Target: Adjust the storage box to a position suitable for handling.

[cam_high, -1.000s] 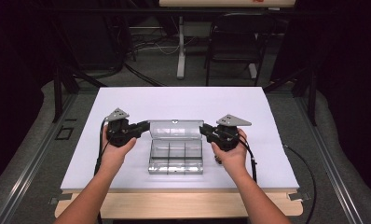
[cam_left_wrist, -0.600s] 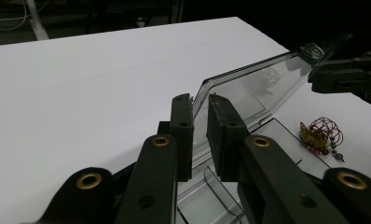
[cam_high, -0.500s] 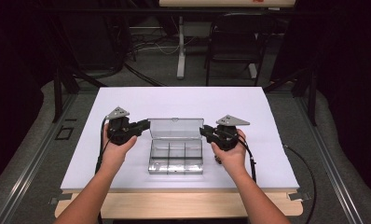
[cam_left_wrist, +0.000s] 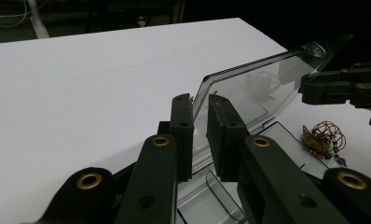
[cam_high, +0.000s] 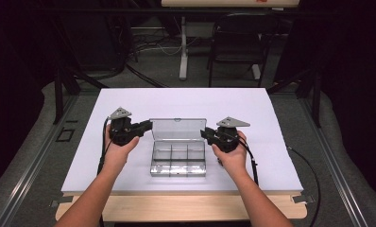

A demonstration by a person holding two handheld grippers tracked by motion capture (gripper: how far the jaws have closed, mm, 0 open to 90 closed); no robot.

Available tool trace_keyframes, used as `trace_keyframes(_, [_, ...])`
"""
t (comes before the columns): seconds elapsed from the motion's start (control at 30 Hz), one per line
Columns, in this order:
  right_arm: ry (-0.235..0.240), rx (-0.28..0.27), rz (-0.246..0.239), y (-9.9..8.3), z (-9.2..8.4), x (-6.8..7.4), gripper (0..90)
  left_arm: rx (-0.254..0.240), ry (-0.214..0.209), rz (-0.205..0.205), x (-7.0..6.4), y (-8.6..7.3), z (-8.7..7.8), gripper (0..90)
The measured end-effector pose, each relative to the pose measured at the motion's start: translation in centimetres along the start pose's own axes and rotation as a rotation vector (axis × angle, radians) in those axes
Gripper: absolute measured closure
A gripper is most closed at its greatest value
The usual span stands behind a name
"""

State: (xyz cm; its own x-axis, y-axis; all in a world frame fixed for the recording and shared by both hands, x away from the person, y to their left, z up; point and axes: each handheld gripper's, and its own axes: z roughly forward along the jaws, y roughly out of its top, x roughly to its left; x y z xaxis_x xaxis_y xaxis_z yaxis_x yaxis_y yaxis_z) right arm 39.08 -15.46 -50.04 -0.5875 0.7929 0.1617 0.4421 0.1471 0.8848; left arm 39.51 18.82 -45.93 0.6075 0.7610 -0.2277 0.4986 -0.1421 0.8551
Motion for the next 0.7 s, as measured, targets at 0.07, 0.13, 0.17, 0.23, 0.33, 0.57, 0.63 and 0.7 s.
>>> trace_keyframes(0.07, [0.001, 0.005, 0.001, -0.01, 0.07, -0.06, 73.6, -0.001, 0.0, -0.002, 0.0, 0.0, 0.02, 80.6])
trace_keyframes(0.13, [-0.001, 0.003, 0.004, -0.04, 0.18, -0.1, 73.6, -0.002, 0.0, -0.002, 0.04, 0.03, 0.08, 80.6])
trace_keyframes(0.17, [0.0, 0.005, 0.005, -0.05, 0.22, -0.12, 73.6, -0.001, 0.001, -0.001, 0.07, 0.03, 0.09, 80.6])
trace_keyframes(0.23, [0.003, 0.006, 0.005, -0.08, 0.32, -0.18, 73.6, 0.002, 0.002, -0.006, 0.06, 0.04, 0.12, 80.5])
trace_keyframes(0.33, [0.002, 0.016, 0.003, -0.12, 0.41, -0.26, 73.5, 0.0, 0.004, -0.006, 0.08, 0.04, 0.17, 80.5])
trace_keyframes(0.57, [0.006, 0.017, 0.013, -0.22, 0.81, -0.4, 73.3, 0.001, 0.0, -0.012, 0.24, 0.08, 0.36, 80.4])
trace_keyframes(0.63, [0.007, 0.018, 0.012, -0.23, 0.89, -0.44, 73.2, 0.002, -0.002, -0.011, 0.28, 0.08, 0.38, 80.4])
trace_keyframes(0.7, [0.008, 0.016, 0.014, -0.24, 0.95, -0.46, 73.2, 0.002, 0.0, -0.011, 0.34, 0.1, 0.44, 80.2])
